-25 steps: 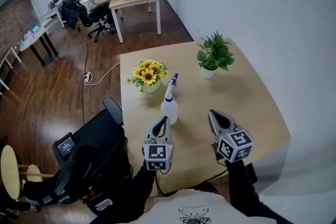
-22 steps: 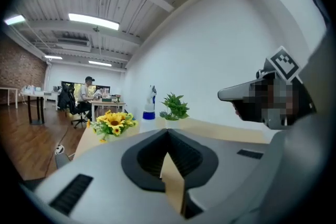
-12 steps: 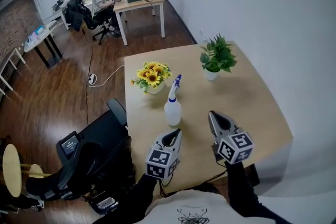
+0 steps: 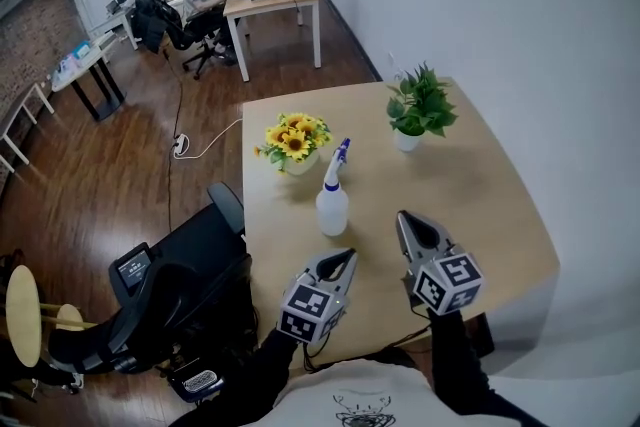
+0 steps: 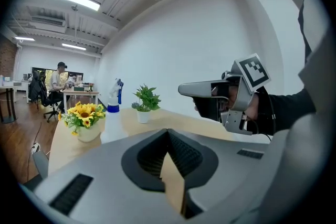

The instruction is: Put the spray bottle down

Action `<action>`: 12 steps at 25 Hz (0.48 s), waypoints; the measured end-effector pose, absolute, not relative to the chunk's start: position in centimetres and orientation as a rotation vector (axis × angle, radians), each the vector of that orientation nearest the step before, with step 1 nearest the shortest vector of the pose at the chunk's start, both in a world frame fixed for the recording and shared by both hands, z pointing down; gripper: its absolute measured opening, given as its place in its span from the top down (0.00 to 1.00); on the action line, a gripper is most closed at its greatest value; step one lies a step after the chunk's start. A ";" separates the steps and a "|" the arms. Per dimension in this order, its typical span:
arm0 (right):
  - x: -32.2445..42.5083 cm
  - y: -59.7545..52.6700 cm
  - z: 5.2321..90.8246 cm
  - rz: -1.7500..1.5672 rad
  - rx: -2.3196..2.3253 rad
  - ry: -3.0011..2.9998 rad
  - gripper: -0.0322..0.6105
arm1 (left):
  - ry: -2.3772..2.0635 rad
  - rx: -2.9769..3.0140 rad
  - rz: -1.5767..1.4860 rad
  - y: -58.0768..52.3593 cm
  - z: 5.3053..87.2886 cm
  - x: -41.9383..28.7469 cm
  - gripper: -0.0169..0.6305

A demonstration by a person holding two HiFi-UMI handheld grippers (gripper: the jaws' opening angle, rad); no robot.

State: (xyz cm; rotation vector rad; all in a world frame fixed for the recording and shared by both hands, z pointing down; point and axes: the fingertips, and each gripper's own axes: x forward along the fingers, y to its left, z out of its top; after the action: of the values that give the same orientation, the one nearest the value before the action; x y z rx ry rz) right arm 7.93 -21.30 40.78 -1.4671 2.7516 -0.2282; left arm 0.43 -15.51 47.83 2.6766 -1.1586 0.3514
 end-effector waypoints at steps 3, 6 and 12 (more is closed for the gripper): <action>7.9 -21.2 40.8 -0.225 -1.459 2.760 0.98 | -1.165 2.673 0.347 -15.6 47.7 0.4 0.99; 8.1 -21.2 40.7 -0.222 -1.460 2.759 0.98 | -1.166 2.671 0.340 -15.7 47.5 0.5 0.99; 8.3 -21.2 40.5 -0.213 -1.468 2.763 0.98 | -1.171 2.661 0.359 -15.9 47.7 0.6 0.99</action>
State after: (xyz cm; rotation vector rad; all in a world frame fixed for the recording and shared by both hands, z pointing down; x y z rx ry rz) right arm 8.27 -21.25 40.55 -1.4678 2.7631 -0.2132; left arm 0.64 -15.89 47.75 2.6610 -1.1715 0.3593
